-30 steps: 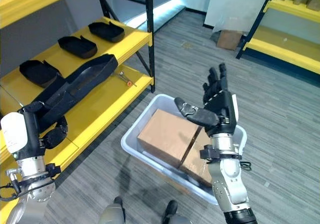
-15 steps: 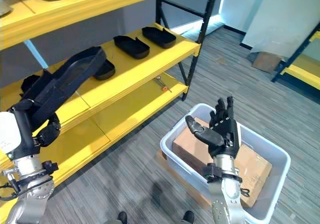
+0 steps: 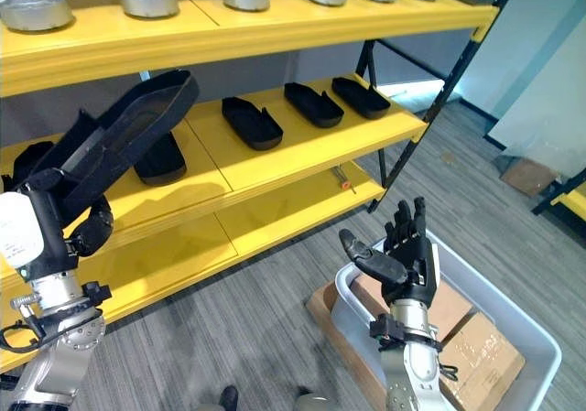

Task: Move parts from the plastic box to the shelf.

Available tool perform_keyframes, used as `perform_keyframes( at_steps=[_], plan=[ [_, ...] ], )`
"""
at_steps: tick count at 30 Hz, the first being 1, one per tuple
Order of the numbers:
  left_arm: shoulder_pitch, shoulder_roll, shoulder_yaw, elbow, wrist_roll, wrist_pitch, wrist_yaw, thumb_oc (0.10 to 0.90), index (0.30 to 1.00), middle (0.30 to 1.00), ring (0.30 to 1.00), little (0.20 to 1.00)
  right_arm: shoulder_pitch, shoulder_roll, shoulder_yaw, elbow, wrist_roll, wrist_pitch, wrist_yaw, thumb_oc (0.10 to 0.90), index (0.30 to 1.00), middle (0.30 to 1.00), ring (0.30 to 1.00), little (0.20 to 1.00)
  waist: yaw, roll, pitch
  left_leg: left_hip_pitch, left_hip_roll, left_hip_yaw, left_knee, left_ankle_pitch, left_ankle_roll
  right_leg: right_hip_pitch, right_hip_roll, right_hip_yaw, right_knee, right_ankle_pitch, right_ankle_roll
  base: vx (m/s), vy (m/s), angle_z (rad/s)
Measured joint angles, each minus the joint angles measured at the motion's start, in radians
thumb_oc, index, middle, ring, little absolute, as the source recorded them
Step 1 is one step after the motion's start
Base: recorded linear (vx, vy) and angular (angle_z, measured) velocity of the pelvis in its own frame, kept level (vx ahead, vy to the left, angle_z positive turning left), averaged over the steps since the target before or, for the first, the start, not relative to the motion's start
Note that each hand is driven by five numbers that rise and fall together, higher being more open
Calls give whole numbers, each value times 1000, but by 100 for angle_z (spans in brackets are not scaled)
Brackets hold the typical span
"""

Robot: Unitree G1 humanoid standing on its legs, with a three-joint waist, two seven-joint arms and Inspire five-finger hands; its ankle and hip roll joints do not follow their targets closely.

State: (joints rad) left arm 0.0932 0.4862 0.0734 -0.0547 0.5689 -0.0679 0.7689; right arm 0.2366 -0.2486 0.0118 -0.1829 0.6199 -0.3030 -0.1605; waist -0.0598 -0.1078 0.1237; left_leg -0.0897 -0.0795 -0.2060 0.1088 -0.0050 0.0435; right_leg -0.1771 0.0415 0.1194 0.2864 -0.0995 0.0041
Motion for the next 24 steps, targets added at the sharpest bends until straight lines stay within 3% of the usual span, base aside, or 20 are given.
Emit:
perform_keyframes(
  at_steps=[1,3,10,13,14,15,16,17,18,19,21,22,24],
  plan=[
    [0,-5,-18,2,-5,0,-7,400,300,300,300,300,0,-7,-6,1,0,0,0,900,1000,1000,1000,1000,-20,5,0,4,-8,-22,-6,7,-3,17,6,14,-19,18,-9,36,15,58],
    [3,-6,-68,3,-5,-2,-35,400,300,300,300,300,-8,-24,-15,3,1,0,3,900,1000,1000,1000,1000,-21,29,2,2,-7,-34,-15,19,-14,40,33,73,-50,26,2,15,-10,26],
    [72,-8,-105,-36,7,-12,-90,400,300,300,300,300,-52,-36,-14,3,2,-1,9,900,1000,1000,1000,1000,-18,45,1,76,23,-19,-102,40,-33,147,27,65,-223,96,-7,46,-53,-7],
    [88,-8,-105,-36,6,-32,-110,400,300,300,300,300,-54,-44,7,3,4,0,13,900,1000,1000,1000,1000,7,60,2,67,17,-47,-103,46,-46,161,25,33,-252,103,-15,-65,-7,43],
    [82,-9,-104,-32,4,-34,-112,400,300,300,300,300,-58,-47,16,3,4,-1,21,900,1000,1000,1000,1000,22,67,12,35,4,-46,-73,58,-64,164,20,4,-242,103,-18,-155,75,90],
    [70,-11,-107,-31,4,-38,-120,400,300,300,300,300,-60,-56,14,3,4,-1,20,900,1000,1000,1000,1000,17,65,23,-3,-15,-33,-30,84,-104,157,-15,-27,-231,102,-18,-64,119,159],
    [34,-7,-113,-27,1,-45,-124,400,300,300,300,300,-66,-82,10,-2,4,-3,17,900,1000,1000,1000,1000,-22,30,40,-60,-48,63,12,88,-197,155,-100,-97,-255,110,-41,-15,87,175],
    [24,7,-104,-32,-8,-49,-122,400,300,300,300,300,-89,-83,15,3,3,-1,11,900,1000,1000,1000,1000,-15,17,50,-92,8,213,59,25,-120,150,-106,-100,-268,114,-39,51,107,132],
    [29,10,-90,-35,-8,-56,-115,400,300,300,300,300,-108,-79,17,8,3,-1,8,900,1000,1000,1000,1000,9,20,55,-77,82,234,63,5,-102,148,-93,-88,-278,117,-38,80,138,36],
    [41,-1,-79,-33,-15,-57,-99,400,300,300,300,300,-129,-77,15,16,2,-1,8,900,1000,1000,1000,1000,18,34,59,-52,170,215,60,-1,-113,157,-79,-88,-279,116,-36,120,204,4],
    [40,0,-74,-23,-18,-61,-94,400,300,300,300,300,-137,-69,7,31,2,-4,5,900,1000,1000,1000,1000,16,31,63,-10,271,157,56,-11,-143,170,-75,-98,-279,106,-32,126,254,22],
    [38,0,-74,-18,-20,-64,-91,400,300,300,300,300,-135,-70,1,38,2,-4,0,900,1000,1000,1000,1000,12,28,67,2,341,126,25,-8,-151,169,-76,-104,-272,100,-28,137,293,16],
    [30,-4,-78,3,-34,-67,-87,400,300,300,300,300,-135,-72,-7,50,4,-4,-8,900,1000,1000,1000,1000,3,33,74,10,436,126,-53,7,-182,168,-87,-106,-260,98,7,172,350,5]
  ],
)
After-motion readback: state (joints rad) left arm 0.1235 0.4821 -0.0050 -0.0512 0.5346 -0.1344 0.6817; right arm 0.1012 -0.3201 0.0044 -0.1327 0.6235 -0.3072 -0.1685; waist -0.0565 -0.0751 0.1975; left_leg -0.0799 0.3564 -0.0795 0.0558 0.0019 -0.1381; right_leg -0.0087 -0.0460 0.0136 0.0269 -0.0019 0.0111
